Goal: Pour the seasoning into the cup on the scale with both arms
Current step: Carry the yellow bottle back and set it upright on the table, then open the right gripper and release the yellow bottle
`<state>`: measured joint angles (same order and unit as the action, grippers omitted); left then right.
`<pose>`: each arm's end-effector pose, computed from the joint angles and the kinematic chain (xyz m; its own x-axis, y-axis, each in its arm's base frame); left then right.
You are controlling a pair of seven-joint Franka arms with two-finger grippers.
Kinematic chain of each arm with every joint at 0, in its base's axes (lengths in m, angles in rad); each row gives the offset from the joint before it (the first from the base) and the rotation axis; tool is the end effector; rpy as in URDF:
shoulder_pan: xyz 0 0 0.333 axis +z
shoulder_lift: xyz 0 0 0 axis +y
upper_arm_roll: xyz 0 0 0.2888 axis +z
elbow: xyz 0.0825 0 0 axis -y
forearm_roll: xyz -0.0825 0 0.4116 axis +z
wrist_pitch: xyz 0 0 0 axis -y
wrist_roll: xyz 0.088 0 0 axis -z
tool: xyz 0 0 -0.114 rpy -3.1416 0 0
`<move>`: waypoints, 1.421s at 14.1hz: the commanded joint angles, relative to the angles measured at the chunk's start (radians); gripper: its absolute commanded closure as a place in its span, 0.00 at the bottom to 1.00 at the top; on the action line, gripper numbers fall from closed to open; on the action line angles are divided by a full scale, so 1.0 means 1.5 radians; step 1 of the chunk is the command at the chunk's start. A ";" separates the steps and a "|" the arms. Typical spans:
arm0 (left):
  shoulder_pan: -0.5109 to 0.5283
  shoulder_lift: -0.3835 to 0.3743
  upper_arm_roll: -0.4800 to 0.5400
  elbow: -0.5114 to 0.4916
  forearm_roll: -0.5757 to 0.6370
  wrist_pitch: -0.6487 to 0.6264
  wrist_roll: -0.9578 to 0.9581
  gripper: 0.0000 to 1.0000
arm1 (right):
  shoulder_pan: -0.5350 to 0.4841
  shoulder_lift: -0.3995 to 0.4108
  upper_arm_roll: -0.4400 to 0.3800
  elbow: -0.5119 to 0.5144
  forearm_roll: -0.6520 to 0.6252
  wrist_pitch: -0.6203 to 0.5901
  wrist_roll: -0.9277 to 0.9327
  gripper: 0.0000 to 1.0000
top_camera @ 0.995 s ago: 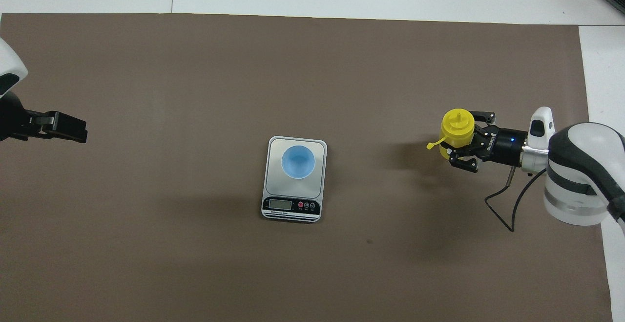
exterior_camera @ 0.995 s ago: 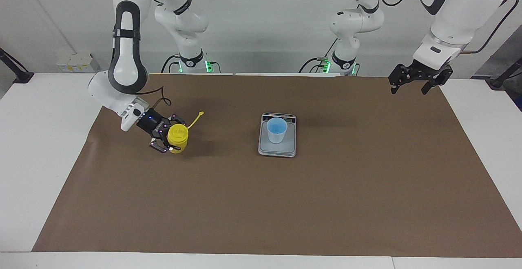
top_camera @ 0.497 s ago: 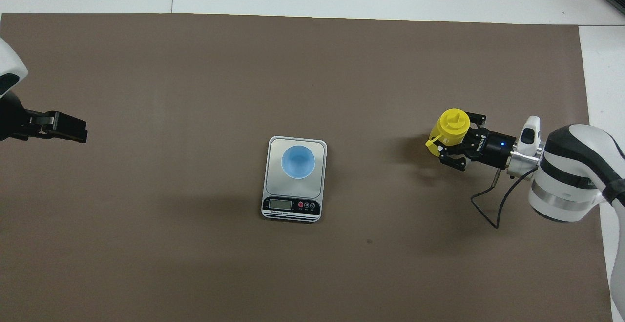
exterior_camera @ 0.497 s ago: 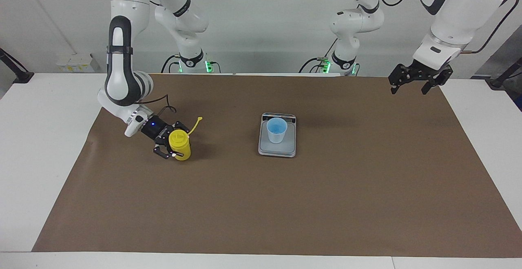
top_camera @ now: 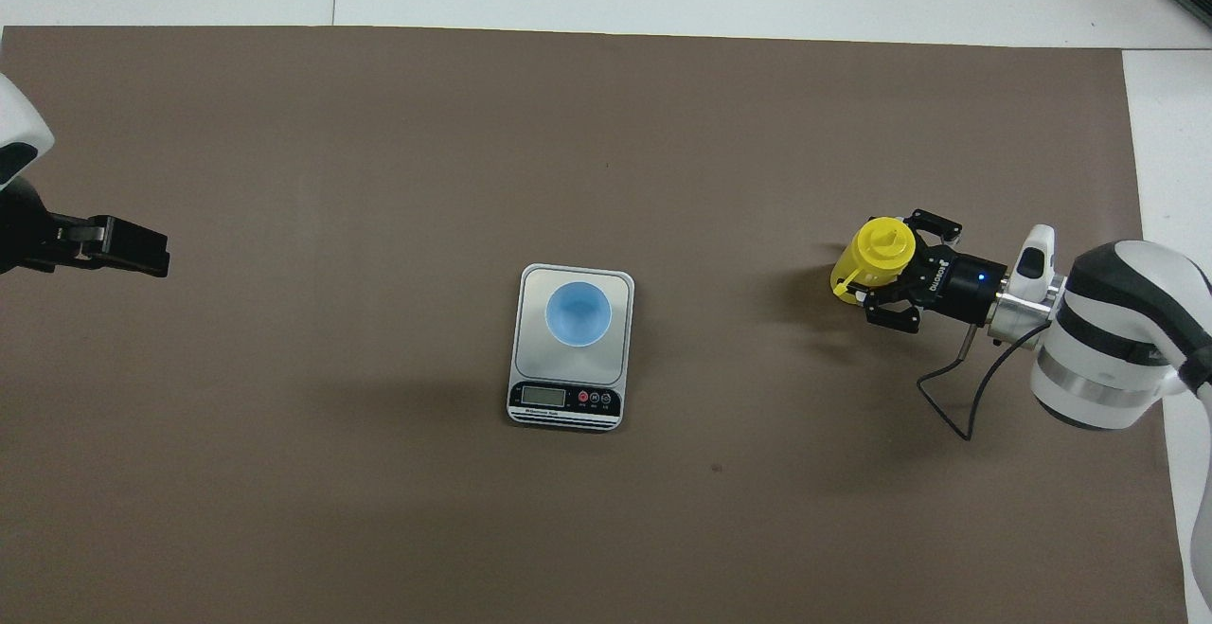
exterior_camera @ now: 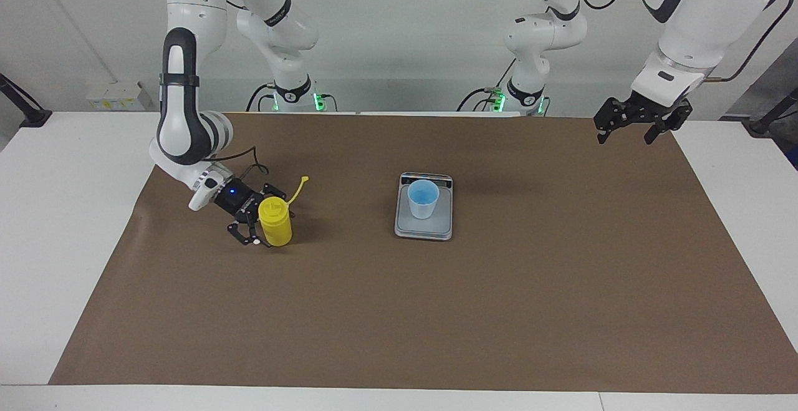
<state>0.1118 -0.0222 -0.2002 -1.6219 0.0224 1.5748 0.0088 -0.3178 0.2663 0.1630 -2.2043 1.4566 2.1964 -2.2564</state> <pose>0.5730 -0.0493 0.5778 0.9950 -0.0969 -0.0256 -0.0976 -0.9949 -0.0266 0.5589 -0.0440 0.2115 0.3111 0.3747 0.8734 0.8517 -0.5178 -0.0812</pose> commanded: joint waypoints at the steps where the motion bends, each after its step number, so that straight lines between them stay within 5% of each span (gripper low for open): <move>1: 0.003 -0.016 0.002 -0.016 -0.008 -0.004 0.005 0.00 | -0.014 -0.016 0.005 -0.004 0.006 -0.011 -0.014 0.00; 5: 0.003 -0.016 0.003 -0.016 -0.008 -0.004 0.005 0.00 | -0.023 -0.033 0.004 -0.014 -0.039 -0.010 -0.012 0.00; 16: 0.003 -0.016 0.002 -0.016 -0.008 -0.004 0.005 0.00 | -0.030 -0.116 -0.001 0.042 -0.436 -0.005 0.153 0.00; 20: 0.003 -0.016 0.002 -0.016 -0.008 -0.004 0.005 0.00 | -0.023 -0.148 -0.001 0.053 -0.476 -0.007 0.244 0.00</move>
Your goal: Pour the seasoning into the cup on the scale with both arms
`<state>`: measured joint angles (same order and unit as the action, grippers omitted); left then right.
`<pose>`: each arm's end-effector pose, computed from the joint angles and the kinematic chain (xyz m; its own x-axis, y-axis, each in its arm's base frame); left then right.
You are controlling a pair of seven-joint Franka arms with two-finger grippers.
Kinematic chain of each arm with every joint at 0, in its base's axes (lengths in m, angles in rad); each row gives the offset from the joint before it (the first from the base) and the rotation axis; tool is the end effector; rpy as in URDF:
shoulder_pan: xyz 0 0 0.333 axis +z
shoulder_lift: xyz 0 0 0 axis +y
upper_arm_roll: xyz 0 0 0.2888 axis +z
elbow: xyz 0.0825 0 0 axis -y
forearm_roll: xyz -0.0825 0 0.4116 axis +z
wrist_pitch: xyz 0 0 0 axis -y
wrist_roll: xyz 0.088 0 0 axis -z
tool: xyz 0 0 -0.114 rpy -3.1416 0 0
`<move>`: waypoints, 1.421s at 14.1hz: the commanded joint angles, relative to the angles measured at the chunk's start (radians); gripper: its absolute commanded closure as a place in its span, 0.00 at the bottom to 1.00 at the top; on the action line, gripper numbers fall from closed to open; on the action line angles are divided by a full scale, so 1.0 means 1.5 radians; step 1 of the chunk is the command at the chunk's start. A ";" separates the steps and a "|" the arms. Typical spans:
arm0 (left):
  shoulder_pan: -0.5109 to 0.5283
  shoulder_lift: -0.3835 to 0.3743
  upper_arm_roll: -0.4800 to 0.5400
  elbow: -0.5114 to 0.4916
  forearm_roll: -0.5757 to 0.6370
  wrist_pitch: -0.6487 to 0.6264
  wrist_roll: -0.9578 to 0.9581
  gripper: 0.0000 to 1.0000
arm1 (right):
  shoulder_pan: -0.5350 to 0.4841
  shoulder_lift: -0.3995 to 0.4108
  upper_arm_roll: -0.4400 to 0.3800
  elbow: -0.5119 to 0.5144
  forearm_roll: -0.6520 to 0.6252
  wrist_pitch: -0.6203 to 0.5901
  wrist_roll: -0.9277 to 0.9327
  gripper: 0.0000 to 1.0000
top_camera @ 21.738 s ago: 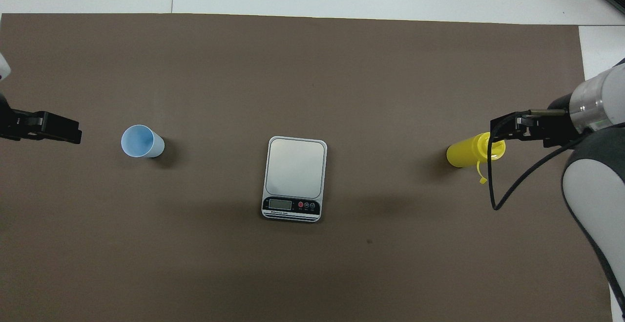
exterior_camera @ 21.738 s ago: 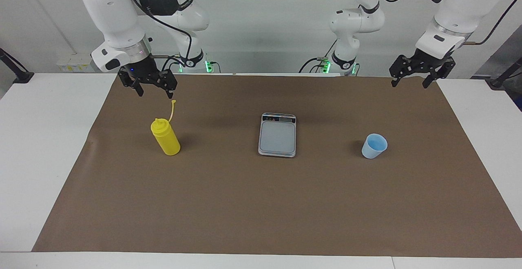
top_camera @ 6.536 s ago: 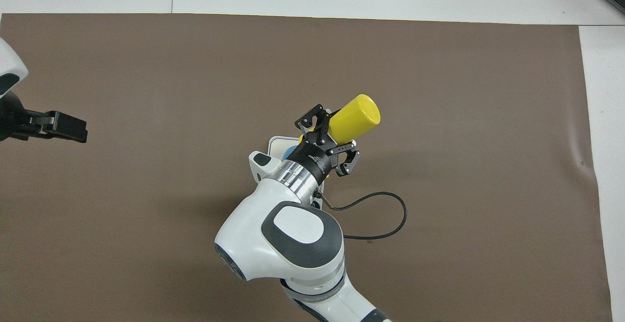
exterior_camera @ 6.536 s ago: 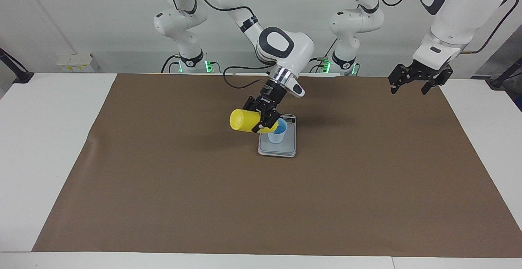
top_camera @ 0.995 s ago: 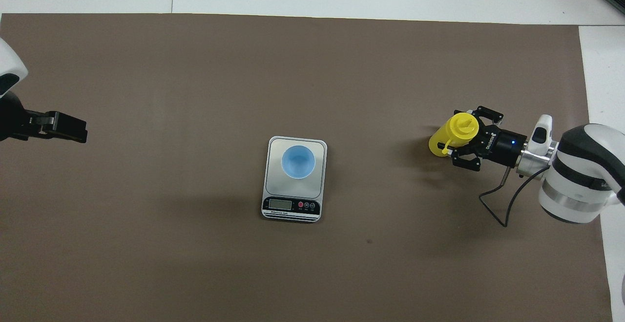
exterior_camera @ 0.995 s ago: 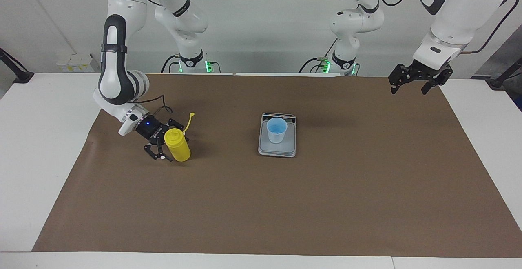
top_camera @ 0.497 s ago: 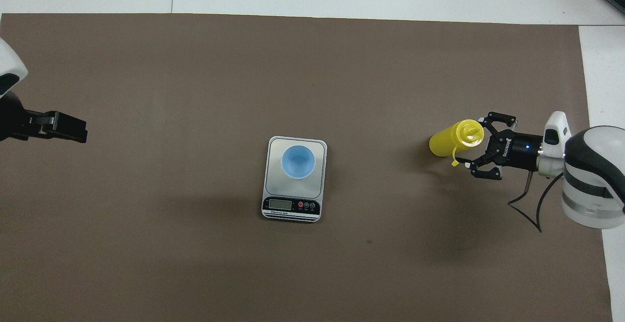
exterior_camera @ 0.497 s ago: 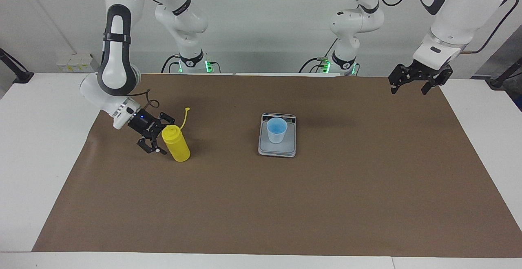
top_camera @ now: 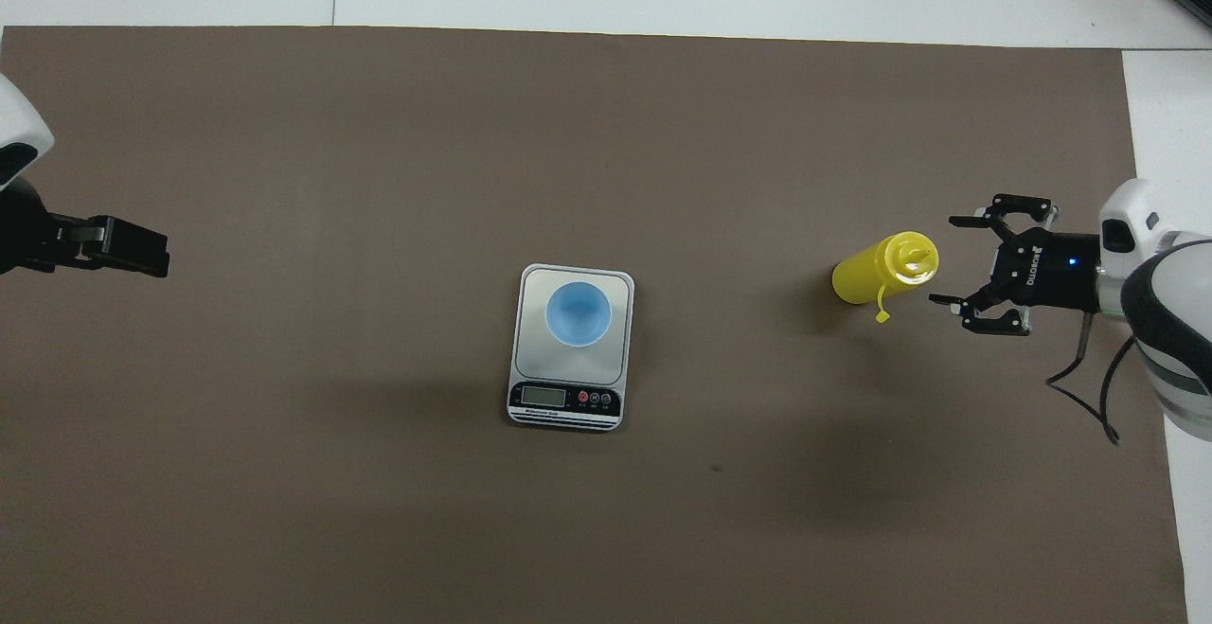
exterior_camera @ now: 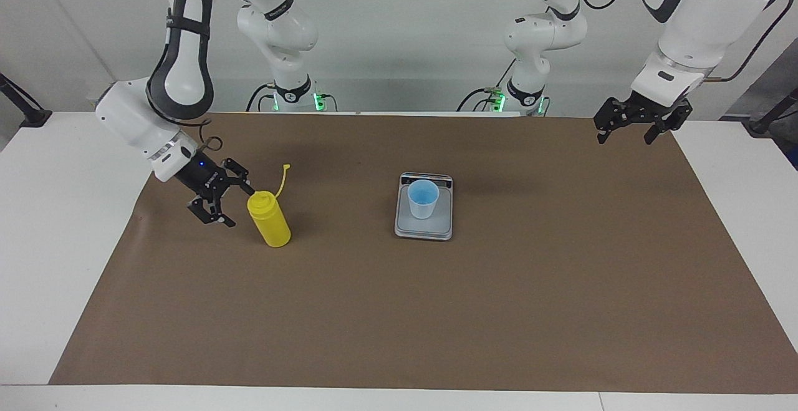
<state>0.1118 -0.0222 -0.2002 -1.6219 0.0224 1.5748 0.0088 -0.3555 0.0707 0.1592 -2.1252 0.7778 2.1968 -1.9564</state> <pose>0.5730 -0.0493 0.5778 0.9950 -0.0969 -0.0256 -0.0976 -0.9949 -0.0266 0.5741 -0.0852 0.3377 0.1981 0.7847 0.5874 0.9482 -0.3052 0.0879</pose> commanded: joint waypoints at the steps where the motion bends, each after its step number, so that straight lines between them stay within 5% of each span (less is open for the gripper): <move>1: 0.003 -0.016 0.002 -0.016 -0.008 -0.004 0.005 0.00 | 0.004 -0.020 0.002 0.004 -0.030 -0.004 0.066 0.00; 4: 0.003 -0.016 0.003 -0.016 -0.008 -0.004 0.005 0.00 | 0.008 -0.025 0.006 0.049 -0.079 -0.010 0.145 0.00; 11: 0.003 -0.016 0.002 -0.016 -0.008 -0.004 0.005 0.00 | 0.112 -0.085 0.009 0.080 -0.276 -0.049 0.604 0.00; 20: 0.003 -0.016 0.002 -0.016 -0.008 -0.006 0.005 0.00 | 0.206 -0.051 0.010 0.276 -0.490 -0.227 1.133 0.00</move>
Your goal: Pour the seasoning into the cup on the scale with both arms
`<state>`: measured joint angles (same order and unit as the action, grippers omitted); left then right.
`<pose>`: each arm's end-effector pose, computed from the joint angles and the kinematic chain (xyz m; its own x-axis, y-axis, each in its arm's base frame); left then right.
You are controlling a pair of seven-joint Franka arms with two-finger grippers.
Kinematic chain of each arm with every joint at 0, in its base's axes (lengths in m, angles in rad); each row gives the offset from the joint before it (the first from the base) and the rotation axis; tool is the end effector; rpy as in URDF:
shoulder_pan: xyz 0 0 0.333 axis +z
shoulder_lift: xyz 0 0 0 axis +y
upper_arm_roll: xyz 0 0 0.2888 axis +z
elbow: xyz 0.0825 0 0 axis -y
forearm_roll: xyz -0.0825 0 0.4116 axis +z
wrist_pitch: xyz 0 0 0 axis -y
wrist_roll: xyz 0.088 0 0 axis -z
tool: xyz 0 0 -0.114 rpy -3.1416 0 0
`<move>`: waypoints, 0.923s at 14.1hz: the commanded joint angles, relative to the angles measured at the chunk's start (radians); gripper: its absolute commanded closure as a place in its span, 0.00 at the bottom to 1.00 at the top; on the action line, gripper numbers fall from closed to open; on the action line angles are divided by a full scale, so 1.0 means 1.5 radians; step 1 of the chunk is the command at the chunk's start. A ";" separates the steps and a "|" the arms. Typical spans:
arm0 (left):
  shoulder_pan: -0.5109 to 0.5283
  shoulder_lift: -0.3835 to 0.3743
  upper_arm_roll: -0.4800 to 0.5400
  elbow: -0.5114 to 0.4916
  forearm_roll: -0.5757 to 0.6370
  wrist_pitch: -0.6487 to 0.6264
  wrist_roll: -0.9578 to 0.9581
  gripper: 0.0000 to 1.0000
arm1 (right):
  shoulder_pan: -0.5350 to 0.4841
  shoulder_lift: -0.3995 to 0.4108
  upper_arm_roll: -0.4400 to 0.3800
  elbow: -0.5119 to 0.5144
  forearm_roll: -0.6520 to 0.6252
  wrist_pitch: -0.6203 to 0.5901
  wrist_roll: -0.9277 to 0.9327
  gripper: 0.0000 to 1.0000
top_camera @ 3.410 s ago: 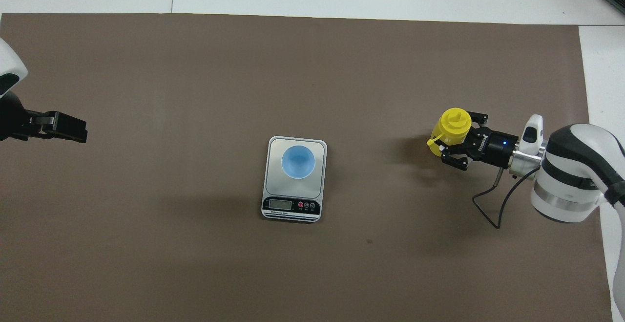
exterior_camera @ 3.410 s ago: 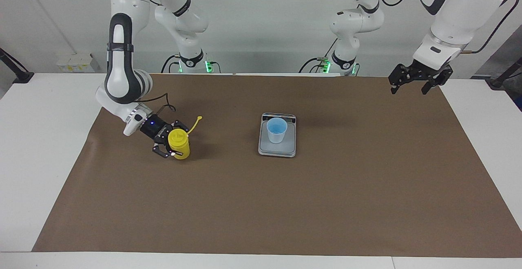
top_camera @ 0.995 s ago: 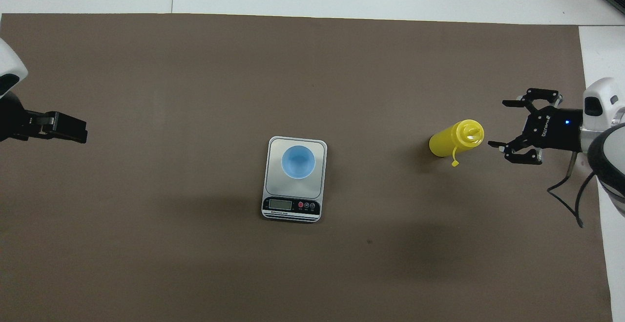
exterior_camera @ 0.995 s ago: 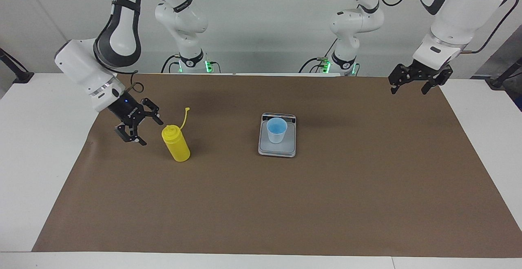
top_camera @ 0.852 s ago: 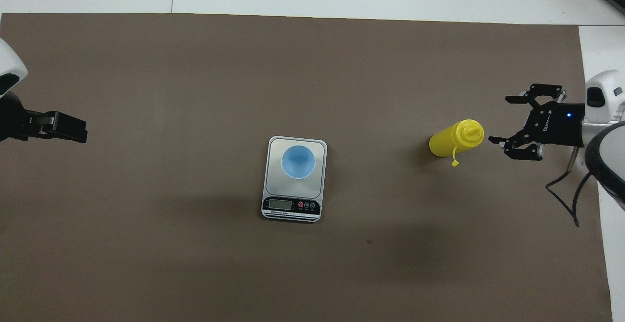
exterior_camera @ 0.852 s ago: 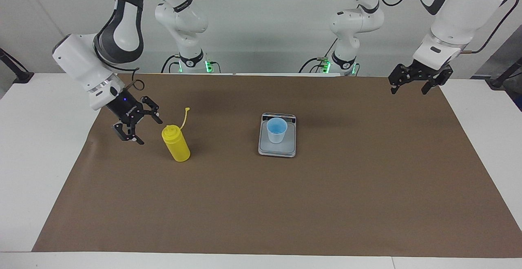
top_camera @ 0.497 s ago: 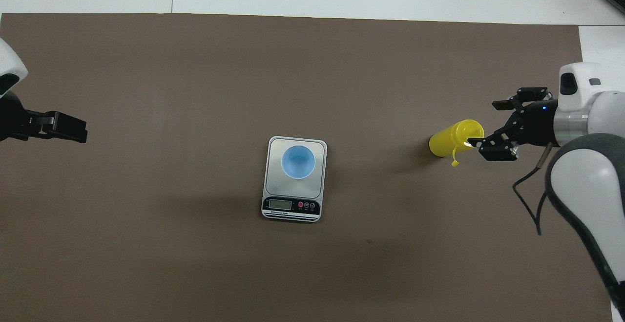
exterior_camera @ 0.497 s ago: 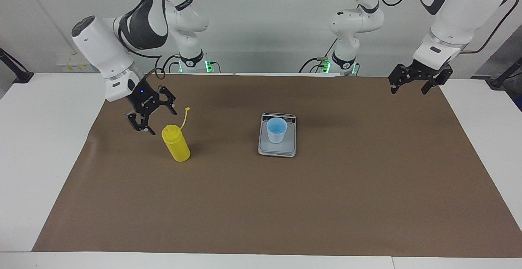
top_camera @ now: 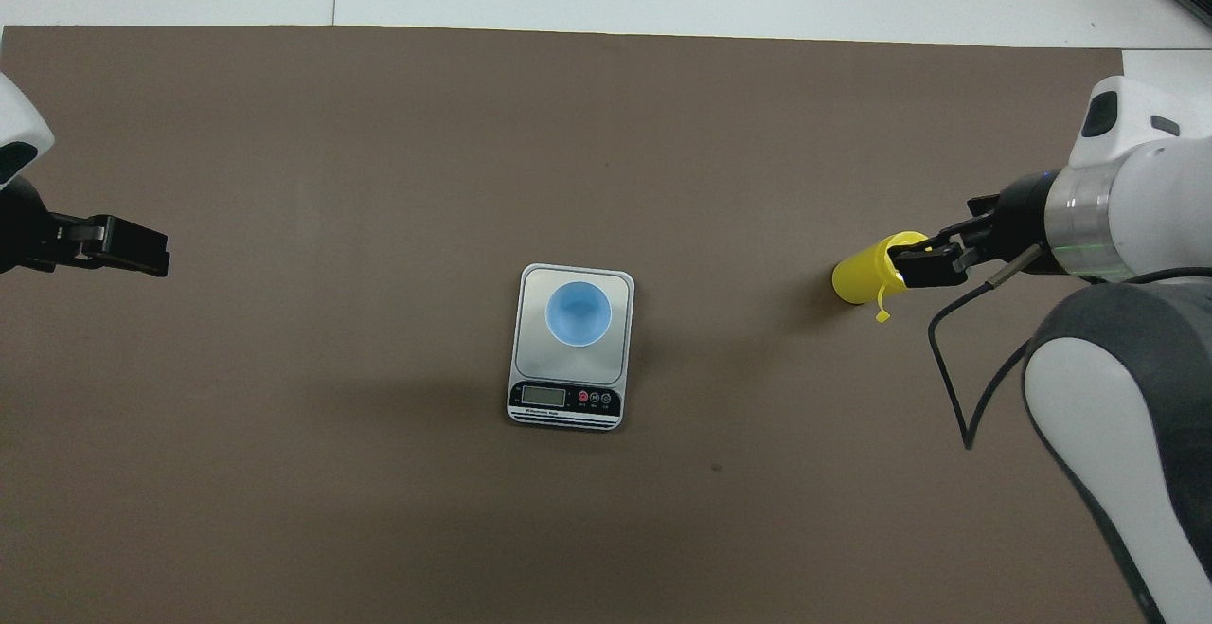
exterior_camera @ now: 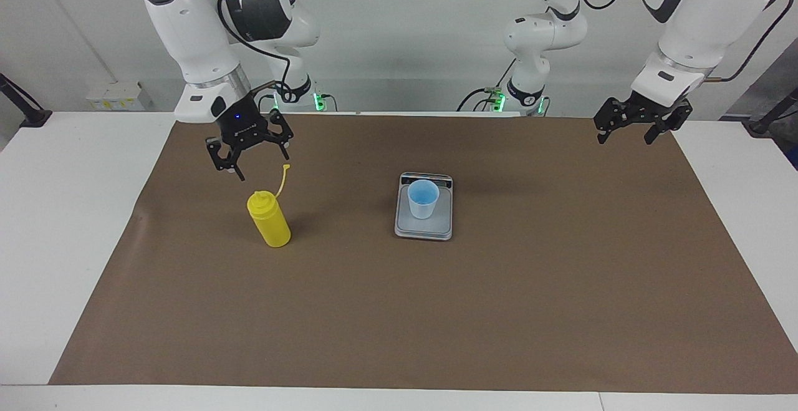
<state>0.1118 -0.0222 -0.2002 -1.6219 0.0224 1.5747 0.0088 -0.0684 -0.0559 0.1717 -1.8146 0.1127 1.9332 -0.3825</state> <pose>0.5730 -0.0493 0.5777 0.9950 -0.0969 -0.0257 -0.0976 -0.9949 -0.0266 0.5885 0.0713 0.5330 0.8818 0.4287 0.1963 0.4424 -0.8963 -0.0299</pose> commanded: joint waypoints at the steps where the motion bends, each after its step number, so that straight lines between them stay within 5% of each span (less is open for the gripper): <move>1: 0.003 -0.016 0.002 -0.016 -0.008 -0.004 0.005 0.00 | 0.029 0.043 0.002 0.103 -0.085 -0.081 0.122 0.00; 7: 0.003 -0.016 0.002 -0.016 -0.008 -0.004 0.005 0.00 | 0.044 0.066 0.001 0.160 -0.100 -0.173 0.387 0.00; 13: 0.003 -0.016 0.002 -0.016 -0.008 -0.004 0.005 0.00 | 0.027 0.019 -0.002 0.095 -0.083 -0.212 0.380 0.00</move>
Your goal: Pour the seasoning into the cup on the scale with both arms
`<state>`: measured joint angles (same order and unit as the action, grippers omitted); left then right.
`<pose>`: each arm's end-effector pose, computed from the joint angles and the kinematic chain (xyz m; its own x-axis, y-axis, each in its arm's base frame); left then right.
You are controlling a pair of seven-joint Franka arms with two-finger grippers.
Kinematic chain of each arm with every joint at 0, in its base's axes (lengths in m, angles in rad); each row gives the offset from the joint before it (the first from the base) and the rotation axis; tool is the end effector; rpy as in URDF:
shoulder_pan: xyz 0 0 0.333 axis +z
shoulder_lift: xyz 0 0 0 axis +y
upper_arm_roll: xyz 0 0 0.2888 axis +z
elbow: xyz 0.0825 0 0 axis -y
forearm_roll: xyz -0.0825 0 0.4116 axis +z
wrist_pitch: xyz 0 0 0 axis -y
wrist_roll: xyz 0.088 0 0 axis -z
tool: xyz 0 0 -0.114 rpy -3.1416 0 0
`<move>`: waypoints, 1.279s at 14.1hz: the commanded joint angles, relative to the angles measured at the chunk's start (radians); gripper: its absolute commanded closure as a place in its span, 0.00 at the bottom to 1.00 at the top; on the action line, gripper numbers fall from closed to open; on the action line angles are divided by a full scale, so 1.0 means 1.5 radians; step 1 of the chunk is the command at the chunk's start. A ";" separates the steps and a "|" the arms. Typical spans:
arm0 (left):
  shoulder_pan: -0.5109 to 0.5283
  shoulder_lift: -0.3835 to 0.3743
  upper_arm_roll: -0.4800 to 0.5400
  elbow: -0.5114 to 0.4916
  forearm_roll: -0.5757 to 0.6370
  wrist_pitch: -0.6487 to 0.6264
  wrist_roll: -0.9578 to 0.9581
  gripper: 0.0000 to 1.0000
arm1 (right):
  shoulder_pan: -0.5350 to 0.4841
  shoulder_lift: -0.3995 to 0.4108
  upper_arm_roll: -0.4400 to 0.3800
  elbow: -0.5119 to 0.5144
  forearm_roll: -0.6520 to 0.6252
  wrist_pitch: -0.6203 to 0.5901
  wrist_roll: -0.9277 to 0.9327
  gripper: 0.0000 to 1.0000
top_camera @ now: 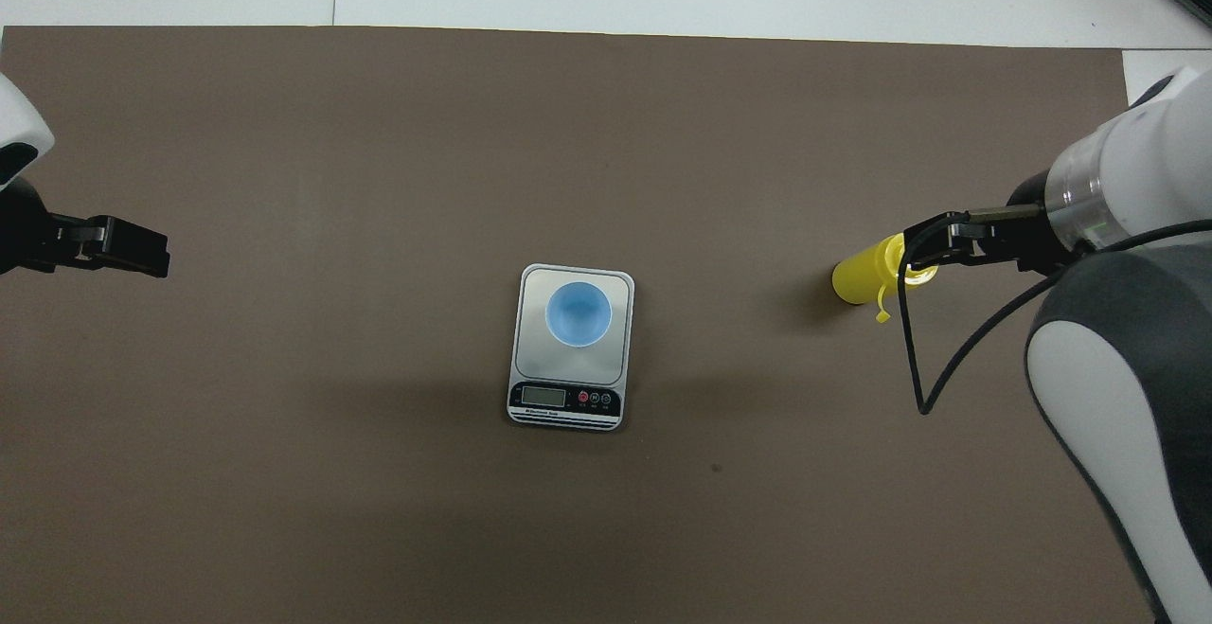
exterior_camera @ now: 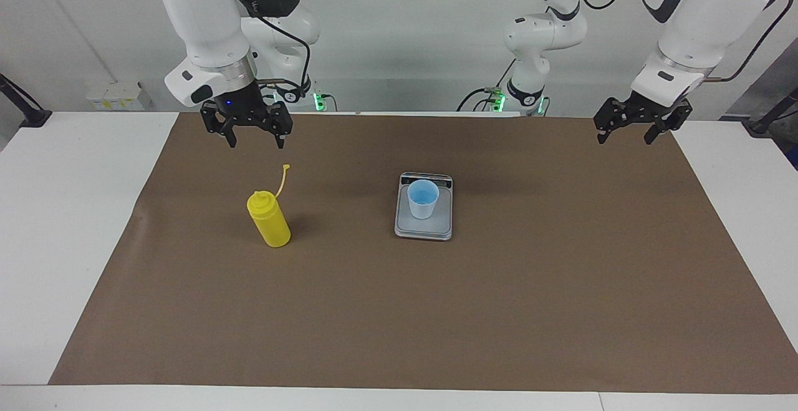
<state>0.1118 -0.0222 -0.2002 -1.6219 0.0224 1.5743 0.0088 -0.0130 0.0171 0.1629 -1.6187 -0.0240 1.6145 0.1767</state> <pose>0.5730 -0.0493 0.5777 0.9949 -0.0969 -0.0261 -0.0976 -0.9949 -0.0266 0.5829 0.0847 0.5602 0.9995 -0.0257 -0.0170 -0.0253 -0.9994 0.0246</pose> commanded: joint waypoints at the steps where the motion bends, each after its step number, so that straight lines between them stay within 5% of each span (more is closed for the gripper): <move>1: 0.003 -0.016 0.002 -0.016 -0.008 -0.003 0.005 0.00 | -0.010 -0.030 0.004 -0.037 0.012 0.001 0.007 0.00; 18: 0.003 -0.016 0.002 -0.016 -0.008 -0.003 0.005 0.00 | -0.032 -0.030 0.000 -0.041 0.042 0.028 -0.041 0.00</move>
<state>0.1118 -0.0222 -0.2002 -1.6219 0.0224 1.5743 0.0088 -0.0579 -0.0045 0.1612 -1.6502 0.0264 1.6334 0.1041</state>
